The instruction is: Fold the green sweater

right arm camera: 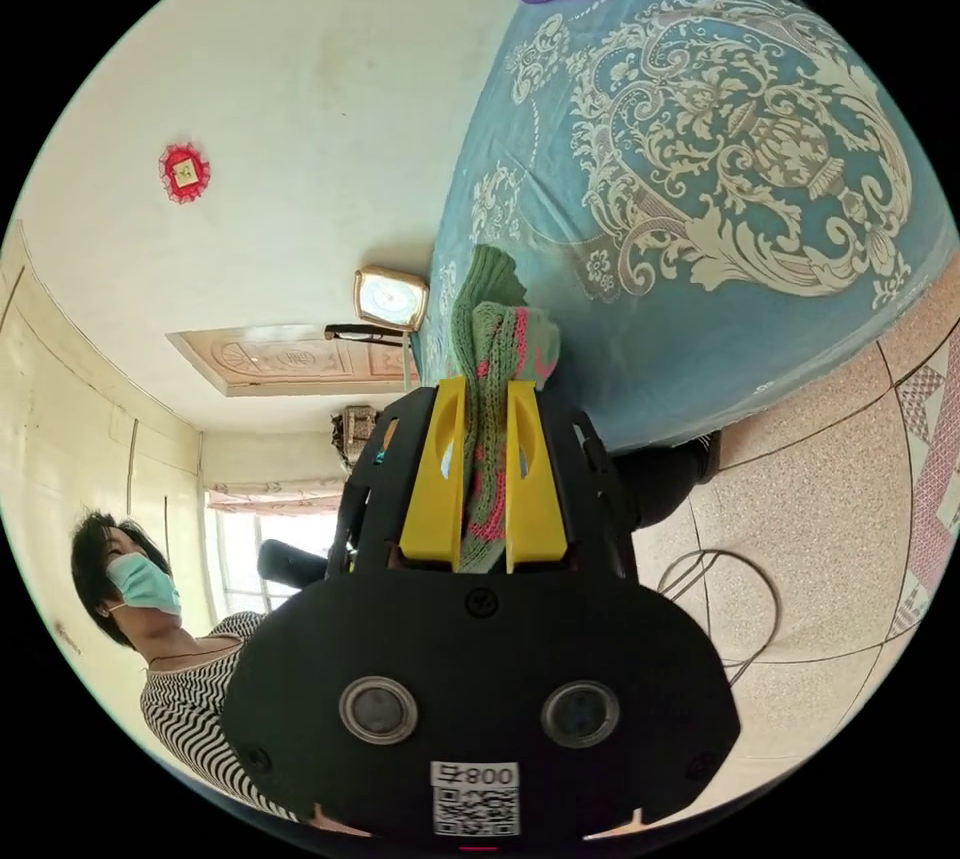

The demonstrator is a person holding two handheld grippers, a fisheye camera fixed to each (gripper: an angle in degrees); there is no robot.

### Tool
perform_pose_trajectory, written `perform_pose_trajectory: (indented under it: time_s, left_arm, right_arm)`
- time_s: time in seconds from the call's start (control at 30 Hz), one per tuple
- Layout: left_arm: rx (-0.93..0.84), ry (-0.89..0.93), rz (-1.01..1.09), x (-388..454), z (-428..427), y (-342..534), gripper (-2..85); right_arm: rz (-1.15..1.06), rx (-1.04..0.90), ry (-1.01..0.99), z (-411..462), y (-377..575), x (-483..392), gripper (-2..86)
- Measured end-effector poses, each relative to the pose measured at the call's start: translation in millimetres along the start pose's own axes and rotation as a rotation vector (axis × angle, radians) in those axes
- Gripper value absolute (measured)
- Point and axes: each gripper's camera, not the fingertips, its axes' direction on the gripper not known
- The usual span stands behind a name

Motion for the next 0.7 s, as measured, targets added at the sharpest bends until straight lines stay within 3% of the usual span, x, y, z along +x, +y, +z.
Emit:
perform_pose_trajectory:
  time_s: [0.23, 0.47, 0.7]
  left_arm:
    - [0.277, 0.092, -0.243, -68, -125, 61, 2.8]
    - [0.543, 0.178, -0.515, -156, -235, 161, 2.8]
    - [0.640, 0.180, -0.781, -224, -291, 257, 3.3]
  right_arm:
    - [-0.163, -0.026, -0.045, 68, -17, -78, 6.9]
    - [-0.267, -0.131, -0.089, 196, -45, -149, 5.7]
    - [-0.236, -0.279, -0.002, 357, -70, -155, 3.3]
